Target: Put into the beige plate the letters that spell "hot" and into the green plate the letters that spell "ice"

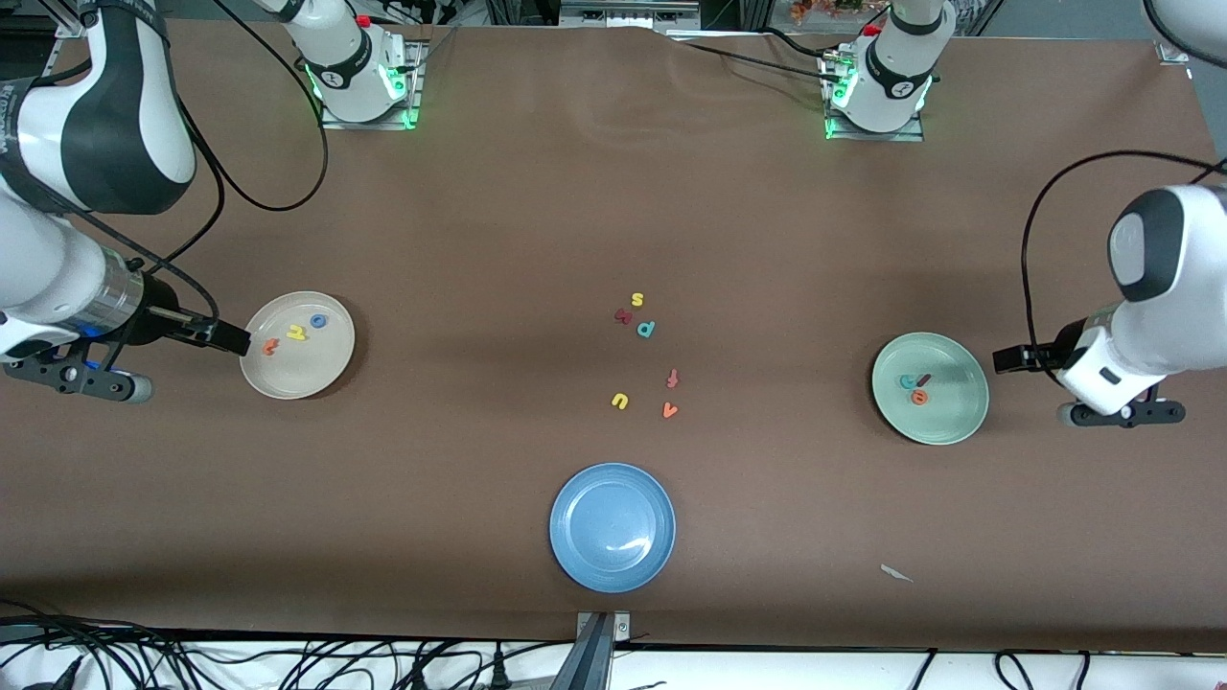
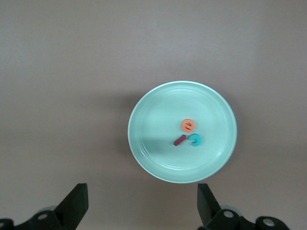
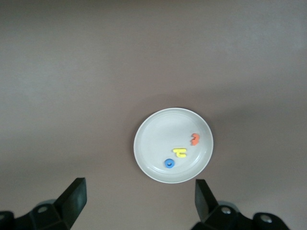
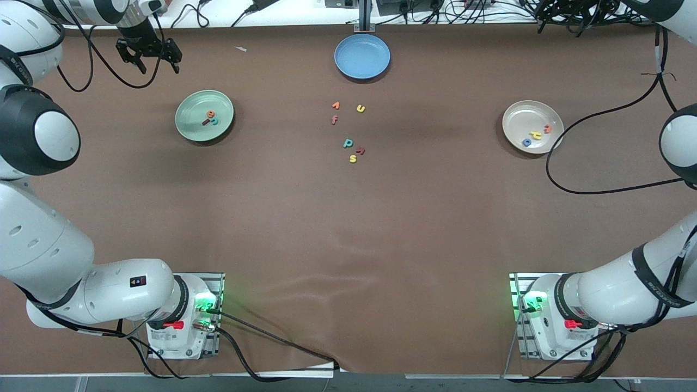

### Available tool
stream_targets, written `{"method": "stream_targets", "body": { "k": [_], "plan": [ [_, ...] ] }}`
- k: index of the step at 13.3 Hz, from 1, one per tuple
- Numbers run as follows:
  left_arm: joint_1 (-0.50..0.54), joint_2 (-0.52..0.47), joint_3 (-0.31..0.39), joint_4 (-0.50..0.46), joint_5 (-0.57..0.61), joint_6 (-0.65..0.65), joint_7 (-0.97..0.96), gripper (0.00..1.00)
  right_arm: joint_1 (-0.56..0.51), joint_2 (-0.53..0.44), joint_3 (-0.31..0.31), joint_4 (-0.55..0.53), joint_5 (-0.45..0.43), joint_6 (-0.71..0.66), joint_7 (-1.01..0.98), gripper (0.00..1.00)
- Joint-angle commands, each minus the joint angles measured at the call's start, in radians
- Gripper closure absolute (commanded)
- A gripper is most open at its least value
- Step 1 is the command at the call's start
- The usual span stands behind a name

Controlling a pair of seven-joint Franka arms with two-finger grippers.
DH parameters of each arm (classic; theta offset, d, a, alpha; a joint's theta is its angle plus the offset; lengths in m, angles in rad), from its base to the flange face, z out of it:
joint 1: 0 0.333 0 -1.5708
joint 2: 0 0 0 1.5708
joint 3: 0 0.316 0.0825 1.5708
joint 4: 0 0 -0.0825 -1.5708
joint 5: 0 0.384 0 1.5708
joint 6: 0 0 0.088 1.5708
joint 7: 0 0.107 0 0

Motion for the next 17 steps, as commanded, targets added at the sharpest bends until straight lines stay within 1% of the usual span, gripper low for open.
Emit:
{"method": "stream_targets", "body": {
  "k": [1,2,3,6,9,10,14,15,17],
  "plan": [
    [-0.089,-0.154,0.052,-0.102,-0.032,-0.005,0.019,0.00,0.000,-0.043,-0.009,-0.049,-0.008,0.014,-0.033,0.00],
    [-0.121,-0.202,0.065,-0.120,-0.035,-0.018,0.018,0.00,0.000,-0.041,-0.008,-0.049,-0.009,0.010,-0.033,0.00],
    [-0.142,-0.234,0.075,-0.116,-0.042,-0.060,0.016,0.00,0.000,-0.043,-0.008,-0.058,-0.009,0.007,-0.036,0.00],
    [-0.158,-0.311,0.076,-0.092,-0.105,-0.141,0.010,0.00,0.000,-0.048,-0.009,-0.075,-0.016,0.004,-0.047,0.00],
    [-0.156,-0.336,0.076,0.000,-0.102,-0.297,0.010,0.00,0.002,-0.049,-0.008,-0.074,-0.009,0.014,-0.047,0.00],
    [-0.153,-0.359,0.075,0.004,-0.104,-0.317,0.010,0.00,0.002,-0.054,-0.006,-0.074,-0.009,0.014,-0.047,0.00],
    [-0.138,-0.380,0.066,0.028,-0.099,-0.335,0.024,0.00,0.001,-0.064,-0.011,-0.069,-0.002,0.017,-0.042,0.00],
    [-0.140,-0.376,0.066,0.028,-0.092,-0.322,0.025,0.00,0.000,-0.066,-0.026,-0.066,0.001,0.020,-0.044,0.00],
    [-0.140,-0.374,0.066,0.028,-0.091,-0.293,0.025,0.00,0.000,-0.072,-0.035,-0.065,0.003,0.022,-0.045,0.00]
  ]
}}
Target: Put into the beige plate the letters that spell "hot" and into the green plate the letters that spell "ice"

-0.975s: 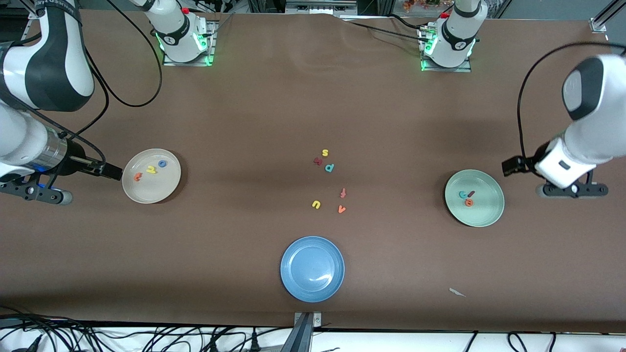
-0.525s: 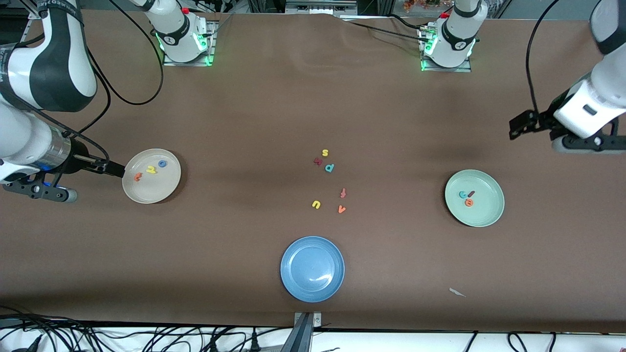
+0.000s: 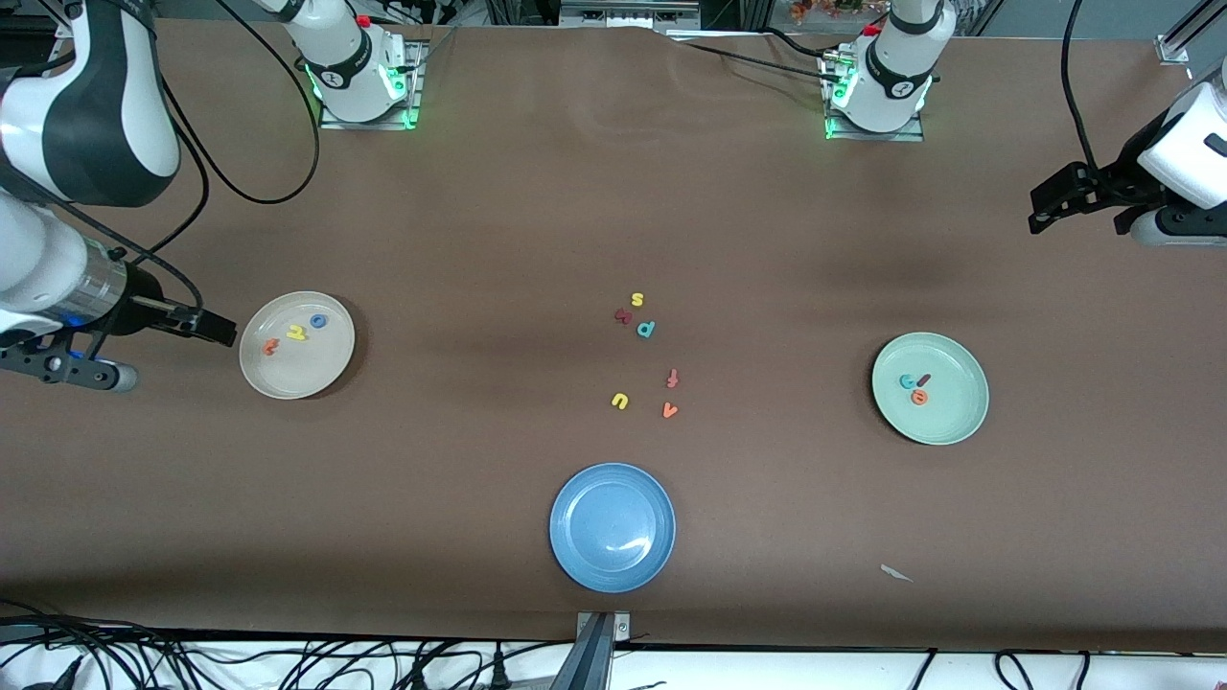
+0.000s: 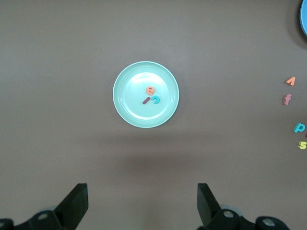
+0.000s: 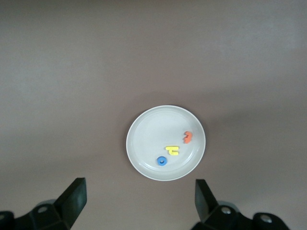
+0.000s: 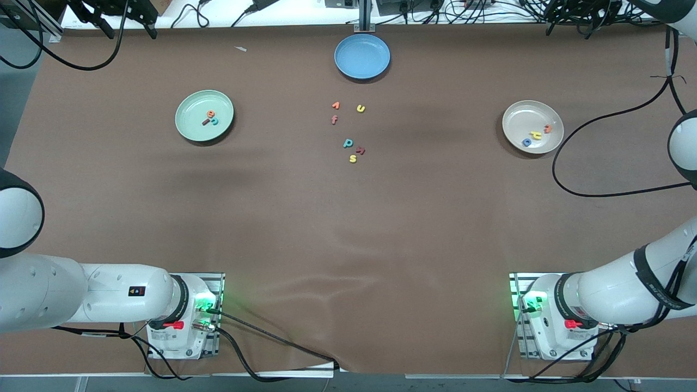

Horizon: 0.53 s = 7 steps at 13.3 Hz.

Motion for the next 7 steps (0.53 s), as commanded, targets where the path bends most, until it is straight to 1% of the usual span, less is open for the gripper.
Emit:
{"method": "stream_targets", "body": {
  "k": [1,2,5,7],
  "plan": [
    [0.005,0.006,0.006,0.013,-0.012,0.018,0.025,0.00,0.001,-0.030,-0.015,-0.017,0.009,0.017,-0.013,0.00],
    [0.005,0.006,0.007,0.013,-0.013,0.021,0.025,0.00,0.003,-0.030,-0.011,-0.017,0.022,0.025,-0.012,0.00],
    [0.006,0.001,0.012,0.012,-0.013,0.024,0.025,0.00,0.004,-0.042,-0.005,-0.020,0.020,0.007,-0.015,0.00],
    [0.008,0.001,0.012,0.012,-0.013,0.024,0.027,0.00,0.003,-0.042,-0.005,-0.015,0.020,-0.036,-0.019,0.00]
  ]
}}
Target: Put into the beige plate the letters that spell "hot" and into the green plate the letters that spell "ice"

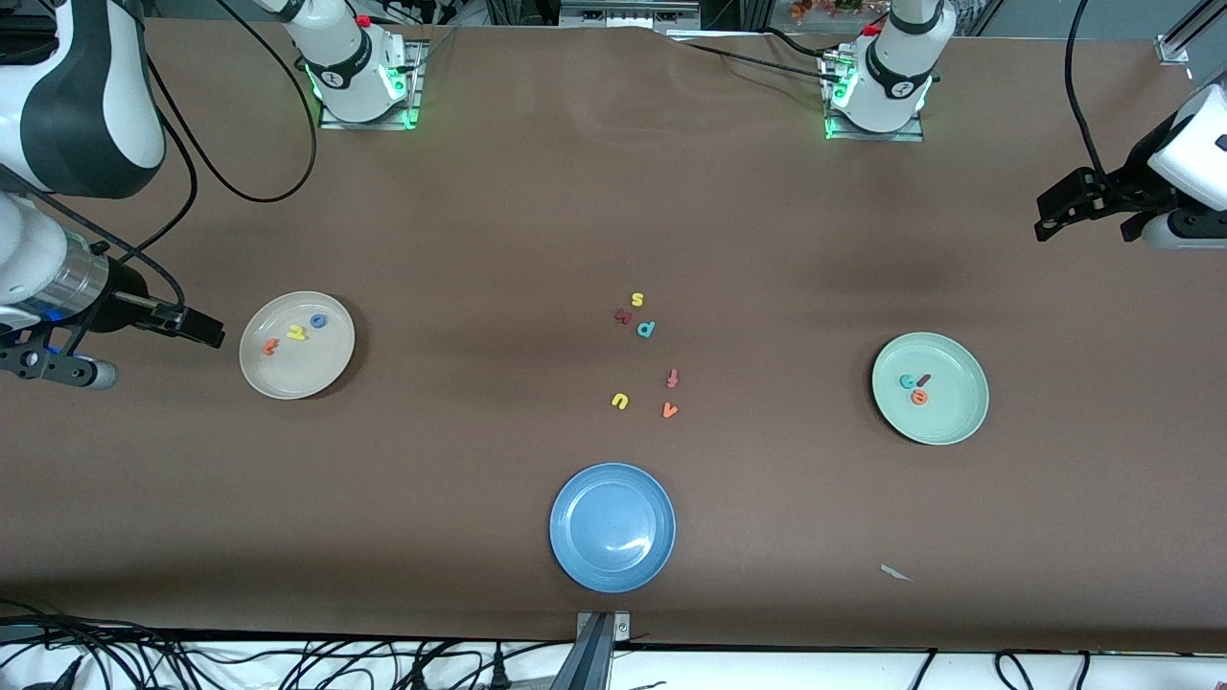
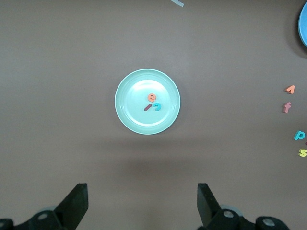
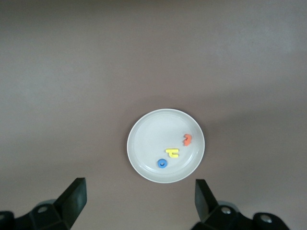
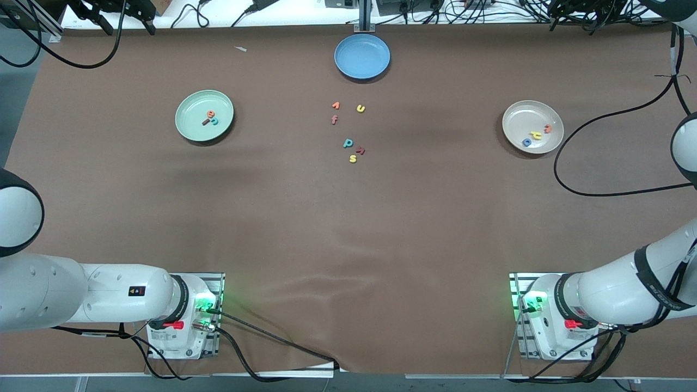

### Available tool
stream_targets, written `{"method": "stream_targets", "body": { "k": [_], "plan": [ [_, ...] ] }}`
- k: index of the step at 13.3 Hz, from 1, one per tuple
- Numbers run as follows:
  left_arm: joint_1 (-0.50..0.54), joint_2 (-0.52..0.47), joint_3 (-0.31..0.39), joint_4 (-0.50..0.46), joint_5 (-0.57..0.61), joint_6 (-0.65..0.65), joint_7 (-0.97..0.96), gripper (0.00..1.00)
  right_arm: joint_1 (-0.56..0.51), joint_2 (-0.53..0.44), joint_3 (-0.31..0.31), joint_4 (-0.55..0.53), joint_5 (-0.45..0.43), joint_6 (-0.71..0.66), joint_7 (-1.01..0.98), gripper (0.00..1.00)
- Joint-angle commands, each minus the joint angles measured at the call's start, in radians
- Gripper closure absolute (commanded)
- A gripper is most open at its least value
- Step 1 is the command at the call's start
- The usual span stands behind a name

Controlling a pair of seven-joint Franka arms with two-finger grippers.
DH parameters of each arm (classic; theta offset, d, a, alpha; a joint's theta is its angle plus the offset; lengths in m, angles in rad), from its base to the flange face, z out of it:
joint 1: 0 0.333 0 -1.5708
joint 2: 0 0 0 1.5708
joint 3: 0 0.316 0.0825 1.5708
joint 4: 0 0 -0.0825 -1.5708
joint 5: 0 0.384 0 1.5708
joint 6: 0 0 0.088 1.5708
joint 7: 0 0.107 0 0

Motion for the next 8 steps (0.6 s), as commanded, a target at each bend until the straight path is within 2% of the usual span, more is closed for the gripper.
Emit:
{"method": "stream_targets", "body": {
  "k": [1,8],
  "plan": [
    [0.005,0.003,0.005,0.012,-0.013,0.004,0.027,0.00,0.001,-0.026,0.002,-0.015,0.009,-0.033,-0.027,0.00],
    [0.012,0.017,0.005,0.008,-0.013,0.041,0.028,0.00,0.006,-0.026,0.002,-0.010,0.022,-0.026,-0.025,0.00]
  ]
}}
